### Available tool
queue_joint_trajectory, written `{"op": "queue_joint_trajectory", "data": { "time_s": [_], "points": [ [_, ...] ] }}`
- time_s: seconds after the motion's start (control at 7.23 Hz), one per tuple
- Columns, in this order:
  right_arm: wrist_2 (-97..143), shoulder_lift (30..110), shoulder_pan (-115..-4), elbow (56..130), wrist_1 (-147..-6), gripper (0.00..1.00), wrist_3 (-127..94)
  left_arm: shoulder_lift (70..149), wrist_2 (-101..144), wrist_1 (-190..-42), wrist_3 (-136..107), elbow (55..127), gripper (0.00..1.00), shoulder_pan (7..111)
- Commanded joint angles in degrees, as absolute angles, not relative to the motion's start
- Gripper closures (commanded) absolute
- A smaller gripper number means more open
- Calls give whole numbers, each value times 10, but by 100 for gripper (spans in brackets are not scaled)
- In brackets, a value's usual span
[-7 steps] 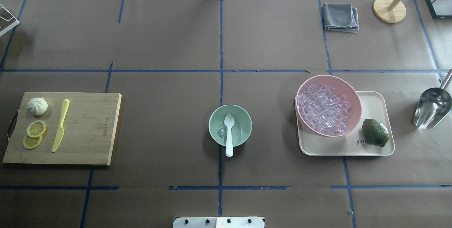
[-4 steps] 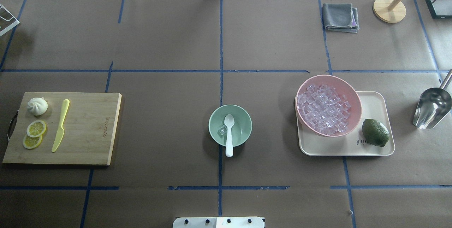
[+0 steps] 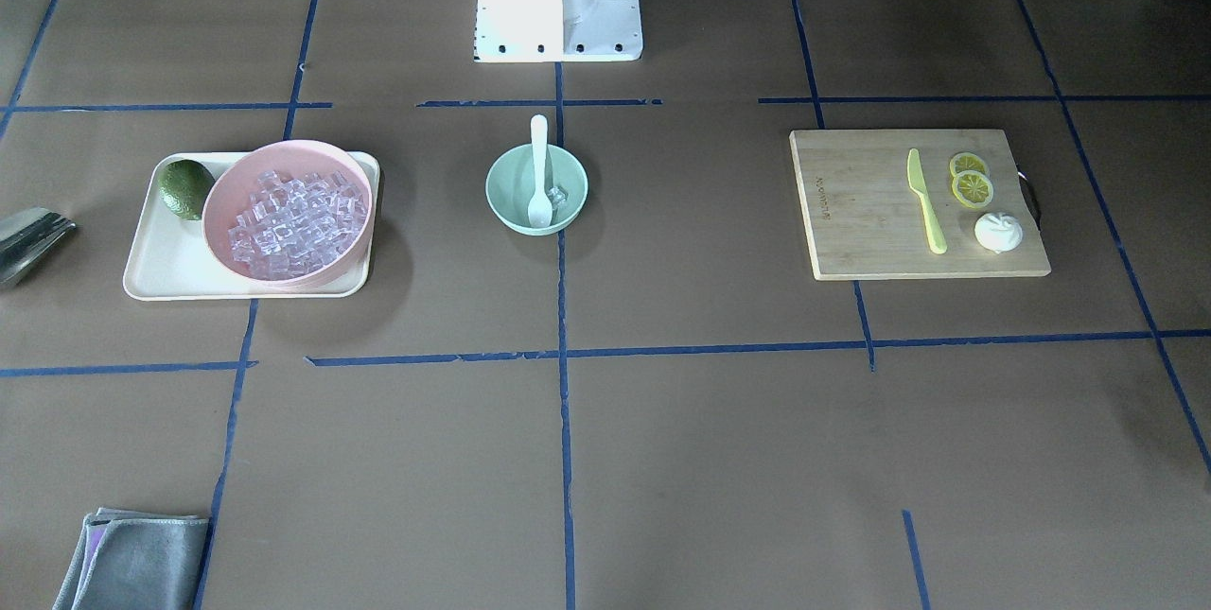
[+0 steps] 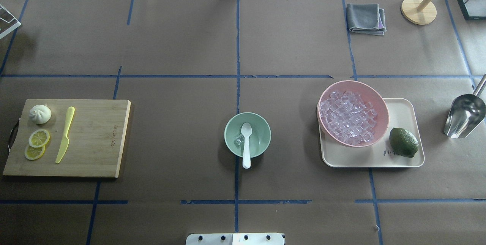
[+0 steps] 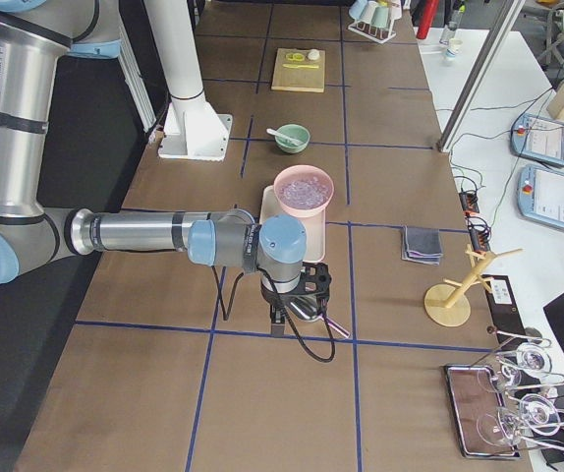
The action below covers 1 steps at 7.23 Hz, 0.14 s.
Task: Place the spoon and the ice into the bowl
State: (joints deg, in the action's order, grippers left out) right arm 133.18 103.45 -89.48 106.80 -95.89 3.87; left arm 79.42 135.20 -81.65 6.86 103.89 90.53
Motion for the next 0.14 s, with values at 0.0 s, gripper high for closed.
{"op": "queue_joint_trajectory", "data": {
  "time_s": [0.0],
  "points": [
    [1332,1034,-889,1068,-959,0,39,795,1352,-817,69,1039,0,905]
  ]
}}
